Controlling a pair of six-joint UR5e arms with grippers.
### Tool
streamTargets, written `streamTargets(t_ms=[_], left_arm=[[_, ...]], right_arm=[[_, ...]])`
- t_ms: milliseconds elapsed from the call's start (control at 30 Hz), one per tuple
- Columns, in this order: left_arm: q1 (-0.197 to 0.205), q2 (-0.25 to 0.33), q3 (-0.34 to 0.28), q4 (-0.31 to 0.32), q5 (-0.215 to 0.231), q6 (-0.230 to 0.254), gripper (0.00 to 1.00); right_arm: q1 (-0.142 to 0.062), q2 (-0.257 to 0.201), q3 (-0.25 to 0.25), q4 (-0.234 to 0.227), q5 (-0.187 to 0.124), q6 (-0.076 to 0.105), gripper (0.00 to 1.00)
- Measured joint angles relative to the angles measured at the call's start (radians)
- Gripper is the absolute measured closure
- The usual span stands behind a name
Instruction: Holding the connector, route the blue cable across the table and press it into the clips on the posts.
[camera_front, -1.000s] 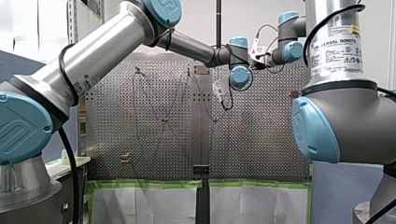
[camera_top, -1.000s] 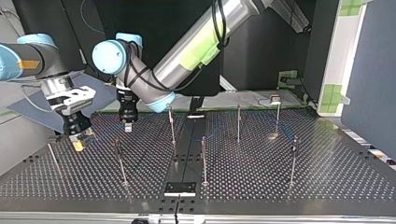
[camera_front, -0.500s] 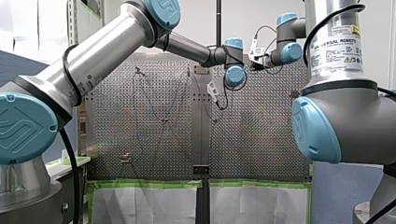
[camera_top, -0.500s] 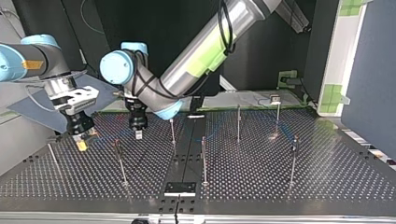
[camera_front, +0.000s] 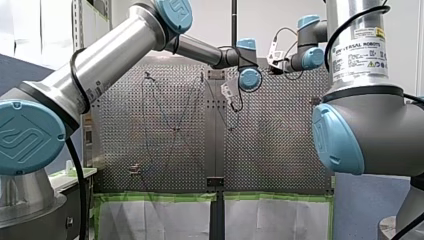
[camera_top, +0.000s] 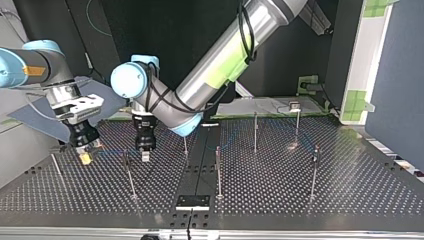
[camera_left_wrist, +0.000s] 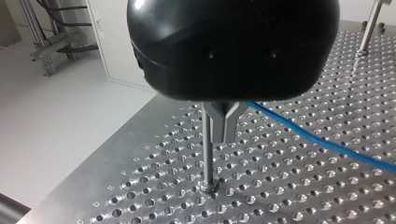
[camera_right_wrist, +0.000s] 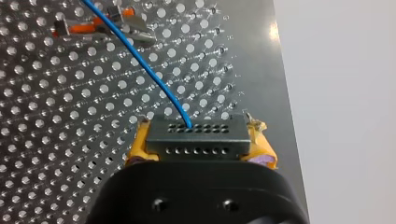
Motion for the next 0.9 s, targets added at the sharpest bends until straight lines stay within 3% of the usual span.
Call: streamTargets(t_ms=[367, 633, 867, 900], left_arm=[[0.029, -0.002, 0.002, -0.01, 0.045, 0.004, 0.98], [0.05, -0.002, 0.002, 0.01, 0.09, 0.006, 0.98], [0.048, -0.002, 0.001, -0.019, 0.096, 0.011, 0.98], [0.046, -0.002, 0.001, -0.023, 0.096, 0.011, 0.88]], right_arm=[[-0.022, 0.011, -0.002, -0.017, -0.014, 0.019, 1.0], [-0.035, 0.026, -0.004, -0.036, -0.038, 0.023, 1.0], [-0.043, 0.037, -0.005, -0.041, -0.046, 0.022, 1.0], [-0.043, 0.038, -0.005, -0.041, -0.047, 0.022, 1.0]])
